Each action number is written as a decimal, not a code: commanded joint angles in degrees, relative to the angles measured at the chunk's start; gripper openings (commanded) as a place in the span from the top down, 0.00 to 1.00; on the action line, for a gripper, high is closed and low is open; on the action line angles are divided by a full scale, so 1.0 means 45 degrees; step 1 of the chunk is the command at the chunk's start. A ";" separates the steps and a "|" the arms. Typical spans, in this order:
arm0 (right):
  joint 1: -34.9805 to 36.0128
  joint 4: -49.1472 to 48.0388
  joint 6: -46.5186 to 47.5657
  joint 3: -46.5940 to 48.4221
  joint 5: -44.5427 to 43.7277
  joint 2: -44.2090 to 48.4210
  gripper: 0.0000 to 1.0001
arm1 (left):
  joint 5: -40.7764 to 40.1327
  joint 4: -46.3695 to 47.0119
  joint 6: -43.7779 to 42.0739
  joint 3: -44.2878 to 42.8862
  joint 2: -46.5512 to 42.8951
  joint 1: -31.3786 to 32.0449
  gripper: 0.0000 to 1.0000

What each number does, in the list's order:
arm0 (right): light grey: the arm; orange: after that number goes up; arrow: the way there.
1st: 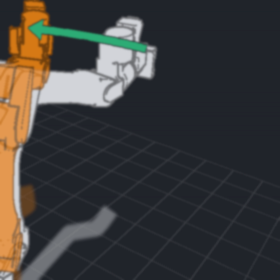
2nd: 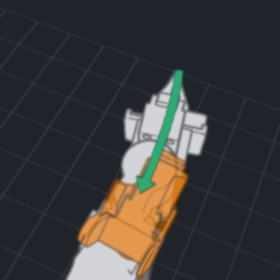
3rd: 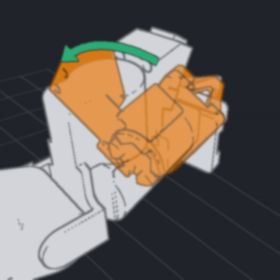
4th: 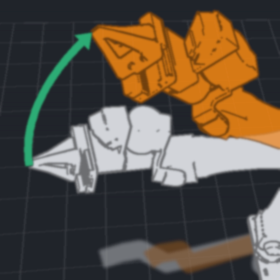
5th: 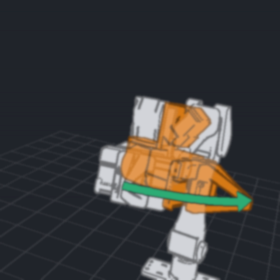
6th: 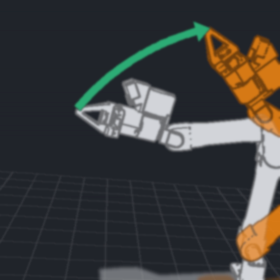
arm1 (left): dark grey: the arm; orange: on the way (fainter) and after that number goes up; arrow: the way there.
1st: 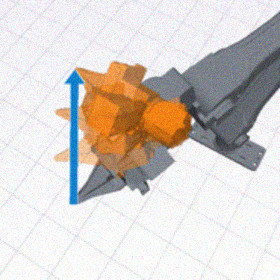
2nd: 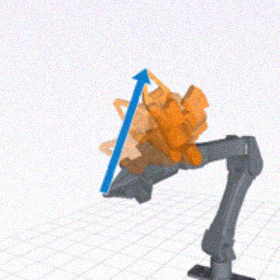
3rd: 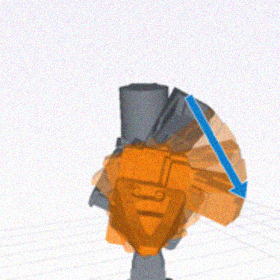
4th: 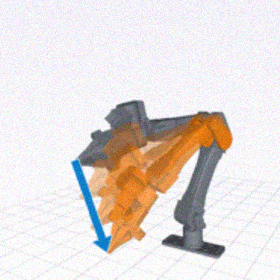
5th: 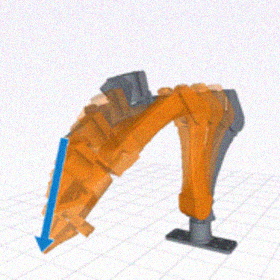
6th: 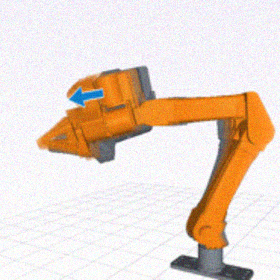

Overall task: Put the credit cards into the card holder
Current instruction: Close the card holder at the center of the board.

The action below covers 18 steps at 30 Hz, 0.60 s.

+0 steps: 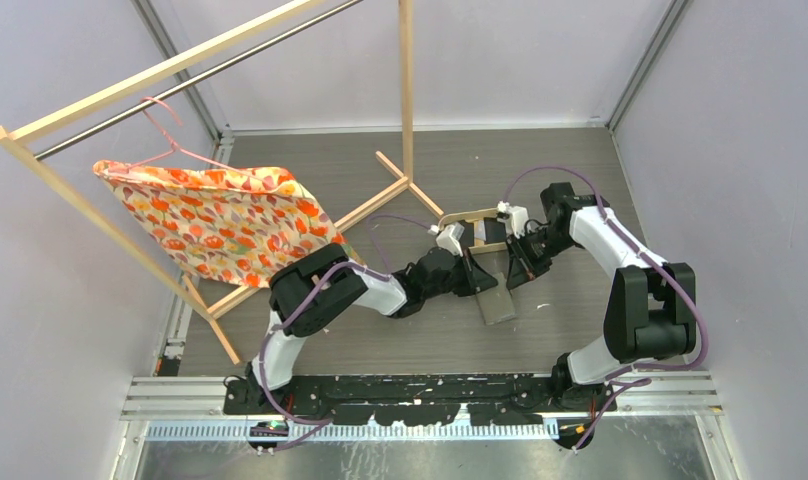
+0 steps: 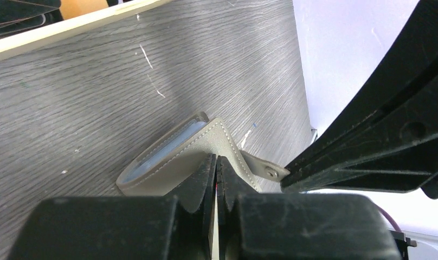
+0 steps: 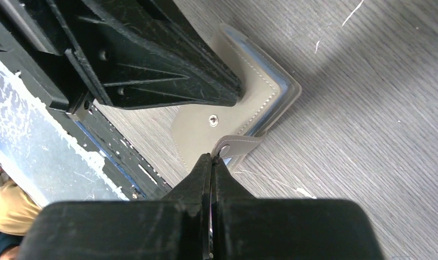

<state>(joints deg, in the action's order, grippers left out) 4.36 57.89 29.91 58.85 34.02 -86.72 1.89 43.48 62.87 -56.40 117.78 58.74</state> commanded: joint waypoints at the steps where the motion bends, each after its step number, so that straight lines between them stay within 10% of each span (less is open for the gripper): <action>1: -0.0011 0.0612 0.0660 0.0496 0.0998 -0.0018 0.99 | 0.0219 -0.0220 -0.0029 -0.0494 0.0505 0.0021 0.96; 18: 0.0705 0.0036 -0.0350 0.0483 0.0121 -0.1748 0.98 | -0.0961 0.0176 -0.0609 0.0318 -0.0573 0.0410 0.92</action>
<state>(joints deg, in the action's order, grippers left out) 7.44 59.16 29.98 59.05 33.52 -94.08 0.03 44.18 62.78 -56.60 119.13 60.31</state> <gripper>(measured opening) 0.026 0.061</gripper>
